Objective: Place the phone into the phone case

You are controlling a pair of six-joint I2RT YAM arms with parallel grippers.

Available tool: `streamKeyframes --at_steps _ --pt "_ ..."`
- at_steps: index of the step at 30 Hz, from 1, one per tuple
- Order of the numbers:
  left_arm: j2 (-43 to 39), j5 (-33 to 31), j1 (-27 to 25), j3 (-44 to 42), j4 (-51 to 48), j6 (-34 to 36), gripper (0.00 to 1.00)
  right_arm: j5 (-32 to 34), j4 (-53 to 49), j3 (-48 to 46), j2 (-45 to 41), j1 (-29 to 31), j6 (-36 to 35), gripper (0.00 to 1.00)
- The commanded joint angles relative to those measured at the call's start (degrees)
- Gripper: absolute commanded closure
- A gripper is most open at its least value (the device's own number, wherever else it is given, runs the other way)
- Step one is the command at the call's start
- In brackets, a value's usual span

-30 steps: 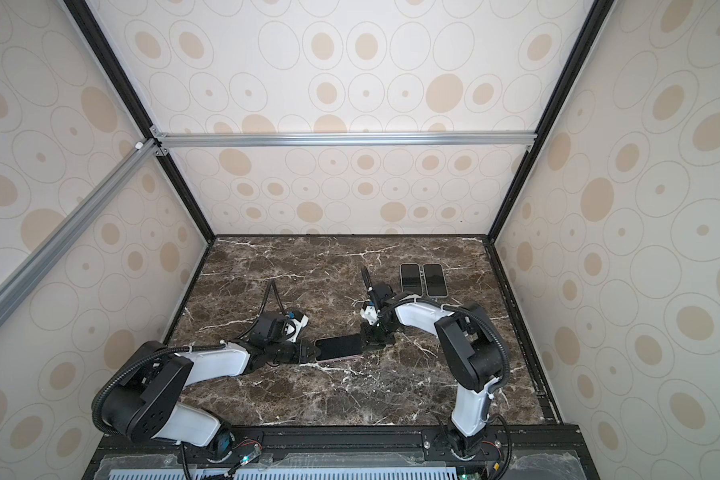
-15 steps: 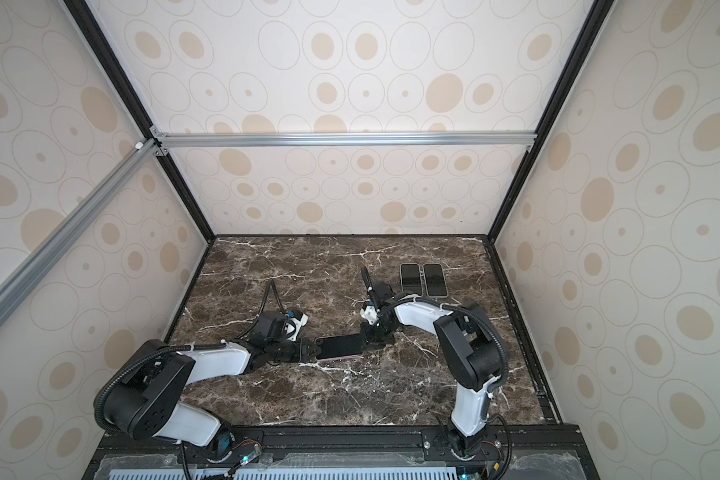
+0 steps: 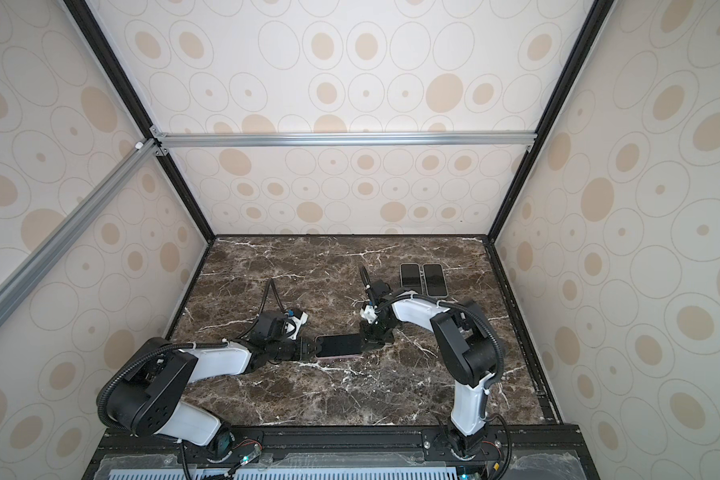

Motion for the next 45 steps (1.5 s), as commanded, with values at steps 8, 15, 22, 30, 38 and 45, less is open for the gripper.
streamKeyframes --at_steps 8,15,22,30,38,45 --pt "5.6 2.9 -2.2 -0.5 -0.9 -0.2 0.71 6.4 8.6 -3.2 15.0 6.5 -1.5 0.9" --pt "5.9 3.5 -2.3 -0.8 -0.9 -0.5 0.71 6.5 10.0 -3.2 16.4 6.8 -0.8 0.9" --pt "3.4 5.0 -2.7 -3.2 -1.9 -0.9 0.68 10.6 10.8 -2.7 16.4 7.1 1.0 0.91" --pt "1.2 5.0 -4.4 -5.1 -3.0 -1.8 0.67 14.1 11.2 -3.2 15.4 7.2 1.8 0.9" --pt "1.1 4.7 -4.8 -5.7 -3.0 -2.1 0.72 20.1 8.4 -2.9 16.0 8.8 1.2 0.88" --pt "0.4 3.8 -4.9 -6.0 -3.2 -2.5 0.72 23.1 6.8 -2.1 18.7 11.0 1.4 0.88"
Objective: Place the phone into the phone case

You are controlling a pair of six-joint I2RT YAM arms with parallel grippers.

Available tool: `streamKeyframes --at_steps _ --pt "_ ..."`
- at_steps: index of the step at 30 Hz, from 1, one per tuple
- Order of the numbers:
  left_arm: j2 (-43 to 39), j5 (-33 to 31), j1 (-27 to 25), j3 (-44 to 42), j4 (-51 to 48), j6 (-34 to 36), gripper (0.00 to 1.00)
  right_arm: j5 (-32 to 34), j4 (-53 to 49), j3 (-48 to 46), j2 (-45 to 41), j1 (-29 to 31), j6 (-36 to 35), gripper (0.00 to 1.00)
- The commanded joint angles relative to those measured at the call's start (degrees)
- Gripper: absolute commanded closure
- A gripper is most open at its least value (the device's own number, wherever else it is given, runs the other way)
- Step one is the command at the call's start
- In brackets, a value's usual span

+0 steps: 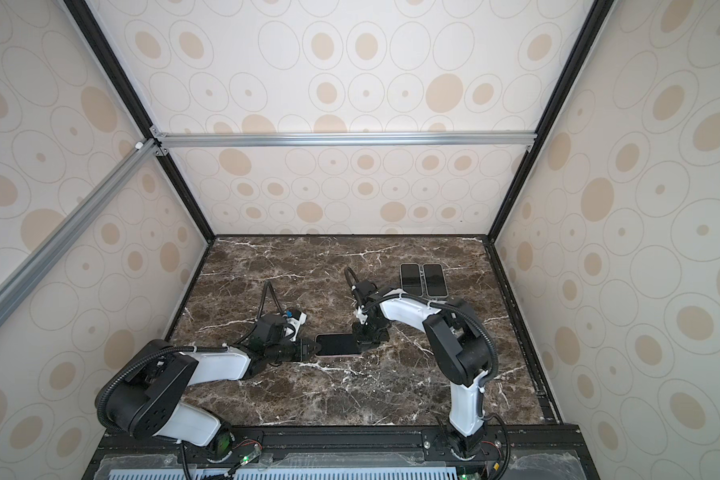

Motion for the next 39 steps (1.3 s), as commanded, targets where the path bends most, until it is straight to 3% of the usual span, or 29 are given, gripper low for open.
streamKeyframes --at_steps 1,15,39 --pt "1.5 6.9 -3.7 -2.8 -8.8 -1.2 0.72 12.3 12.5 -7.3 16.9 5.8 -0.4 0.88" --pt "1.0 5.7 -3.7 -4.0 -8.4 -2.0 0.72 9.3 14.3 -6.6 21.7 7.2 0.3 0.89" --pt "-1.2 4.7 -3.7 -4.8 -9.8 -3.2 0.7 12.2 11.9 -3.8 27.5 8.4 0.2 0.89"
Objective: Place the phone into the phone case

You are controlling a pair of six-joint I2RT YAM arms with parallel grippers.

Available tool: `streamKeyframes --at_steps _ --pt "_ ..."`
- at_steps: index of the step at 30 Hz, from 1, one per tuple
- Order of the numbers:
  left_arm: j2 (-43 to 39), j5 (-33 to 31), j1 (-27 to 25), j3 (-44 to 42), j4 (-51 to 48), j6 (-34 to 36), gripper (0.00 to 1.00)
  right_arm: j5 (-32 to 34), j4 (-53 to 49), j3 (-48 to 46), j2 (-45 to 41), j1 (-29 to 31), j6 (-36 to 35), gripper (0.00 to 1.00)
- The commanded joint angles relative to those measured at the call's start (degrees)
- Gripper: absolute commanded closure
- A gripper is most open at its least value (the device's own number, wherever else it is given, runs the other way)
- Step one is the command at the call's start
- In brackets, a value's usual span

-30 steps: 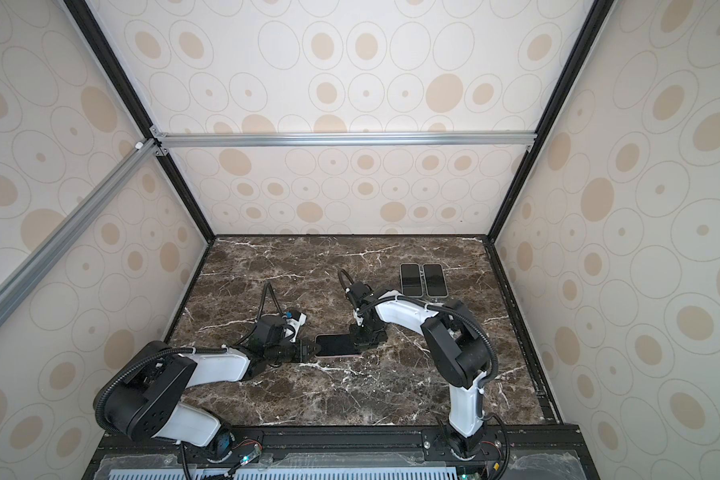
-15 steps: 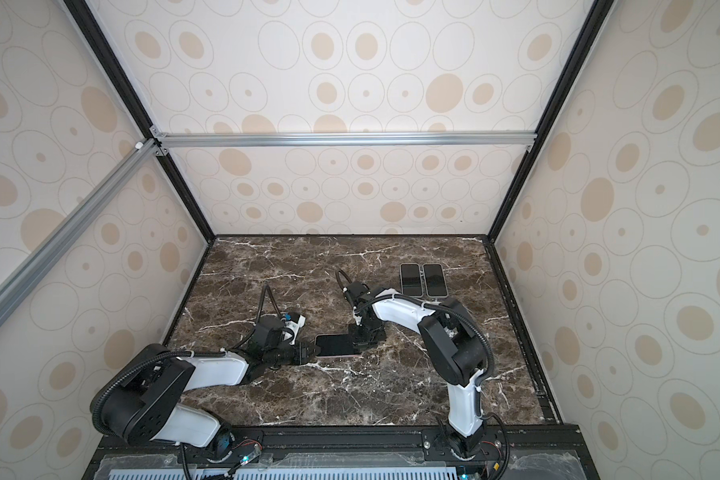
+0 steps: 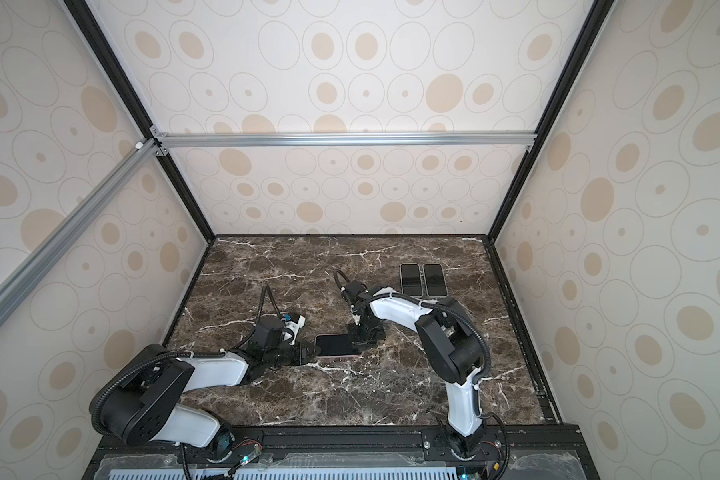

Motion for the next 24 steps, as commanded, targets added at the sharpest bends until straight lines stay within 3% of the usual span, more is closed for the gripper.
streamKeyframes --at_steps 1,8,14,24 --pt "0.8 5.1 -2.7 -2.4 -10.8 -1.2 0.69 6.6 18.0 -9.7 23.8 5.6 -1.3 0.89" --pt "0.5 4.7 -2.7 -1.6 -11.3 -1.2 0.68 2.6 19.7 -11.8 18.2 5.4 -1.3 0.89" --pt "-1.2 2.4 -2.6 -1.0 -10.0 -1.4 0.69 0.7 13.9 -9.4 9.9 5.0 -2.9 0.86" --pt "-2.7 -0.3 -2.5 1.6 -11.5 0.0 0.58 0.9 6.3 -7.5 -2.8 1.4 -5.6 0.76"
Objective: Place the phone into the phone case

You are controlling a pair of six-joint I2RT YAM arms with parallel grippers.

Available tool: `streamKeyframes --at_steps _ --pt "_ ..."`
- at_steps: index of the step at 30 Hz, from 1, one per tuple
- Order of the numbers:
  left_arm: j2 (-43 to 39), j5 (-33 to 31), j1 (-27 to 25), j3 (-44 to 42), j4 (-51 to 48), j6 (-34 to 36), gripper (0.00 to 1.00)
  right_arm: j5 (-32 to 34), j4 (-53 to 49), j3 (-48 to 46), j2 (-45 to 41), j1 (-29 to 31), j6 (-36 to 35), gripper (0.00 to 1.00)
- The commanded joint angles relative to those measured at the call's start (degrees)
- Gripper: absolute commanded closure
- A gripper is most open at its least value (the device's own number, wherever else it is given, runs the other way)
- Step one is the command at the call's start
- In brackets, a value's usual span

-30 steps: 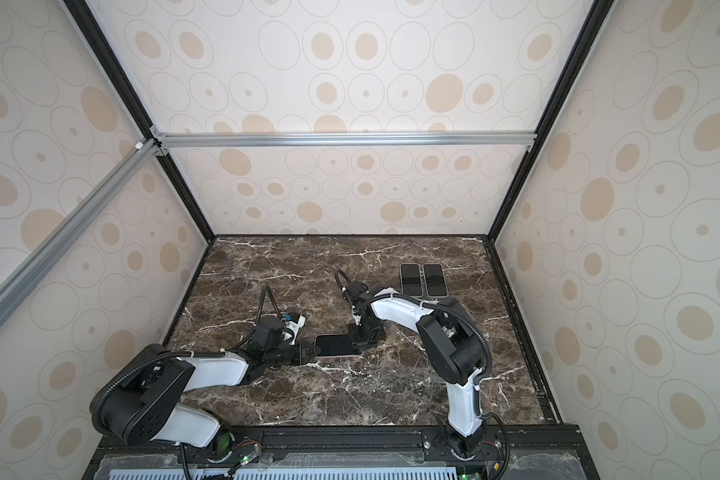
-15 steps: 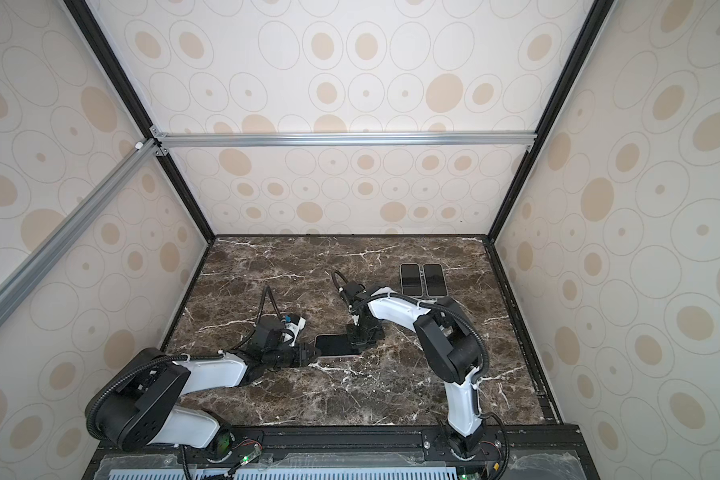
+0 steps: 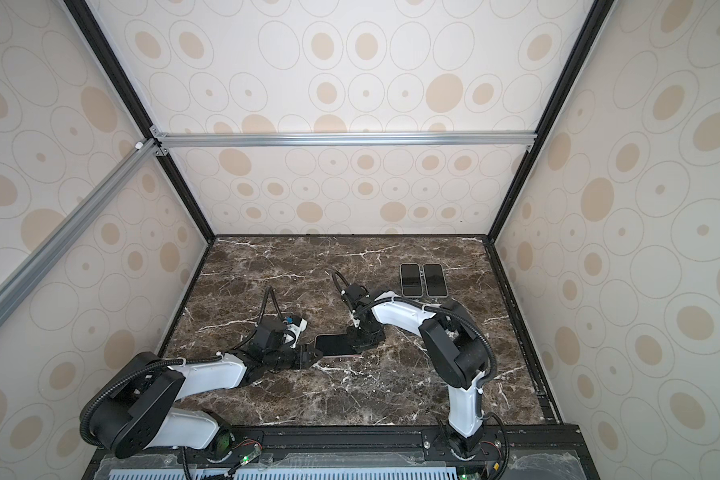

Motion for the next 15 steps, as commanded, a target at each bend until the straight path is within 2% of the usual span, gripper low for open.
streamKeyframes --at_steps 1,5,6,11,15 --pt "0.6 -0.5 -0.6 1.1 -6.2 0.9 0.58 0.3 1.0 -3.5 1.2 0.1 -2.1 0.75" --pt "0.0 -1.3 -0.3 2.6 -8.4 2.2 0.58 -1.0 0.5 -4.8 -3.6 -1.9 -2.6 0.7" --pt "-0.2 -3.3 -0.1 3.1 -9.4 2.8 0.58 -1.8 1.1 -5.5 -4.6 -2.4 -2.6 0.7" --pt "-1.6 -8.5 0.0 5.1 -13.4 5.6 0.61 -9.1 8.1 -11.1 -8.2 -5.7 -2.0 0.72" --pt "-1.8 -9.0 0.0 6.4 -14.4 7.2 0.61 -14.0 13.1 -14.4 -9.8 -7.4 -1.0 0.73"
